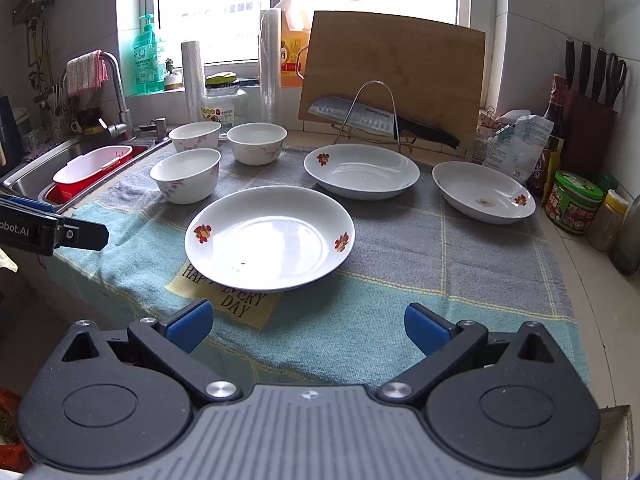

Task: Organize plates and bowls
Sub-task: 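Move the left gripper toward the rim of the large white fruit-decal plate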

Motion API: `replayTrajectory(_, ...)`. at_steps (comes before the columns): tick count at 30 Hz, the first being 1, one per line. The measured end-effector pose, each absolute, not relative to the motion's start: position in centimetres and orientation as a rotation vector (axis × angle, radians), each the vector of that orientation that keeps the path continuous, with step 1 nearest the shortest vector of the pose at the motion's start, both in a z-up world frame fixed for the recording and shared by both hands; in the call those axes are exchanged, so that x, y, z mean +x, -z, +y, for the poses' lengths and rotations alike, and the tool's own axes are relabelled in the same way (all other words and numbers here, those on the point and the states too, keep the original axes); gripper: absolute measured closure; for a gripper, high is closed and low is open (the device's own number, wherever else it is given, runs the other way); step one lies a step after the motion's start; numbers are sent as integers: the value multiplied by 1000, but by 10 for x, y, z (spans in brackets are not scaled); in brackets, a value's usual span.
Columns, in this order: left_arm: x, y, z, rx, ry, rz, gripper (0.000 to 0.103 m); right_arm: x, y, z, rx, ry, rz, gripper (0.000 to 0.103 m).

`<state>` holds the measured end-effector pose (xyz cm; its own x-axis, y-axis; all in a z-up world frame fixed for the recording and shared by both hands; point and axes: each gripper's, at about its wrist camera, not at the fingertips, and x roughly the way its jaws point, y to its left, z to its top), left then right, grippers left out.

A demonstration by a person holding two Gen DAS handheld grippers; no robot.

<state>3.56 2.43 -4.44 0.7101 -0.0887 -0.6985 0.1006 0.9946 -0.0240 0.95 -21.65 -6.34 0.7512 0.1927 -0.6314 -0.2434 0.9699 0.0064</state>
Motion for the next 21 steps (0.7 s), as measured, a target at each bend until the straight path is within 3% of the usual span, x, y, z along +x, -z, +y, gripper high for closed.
replayTrajectory(21, 113, 65, 39, 43, 161, 832, 1, 79, 117, -199, -91, -262, 785, 0)
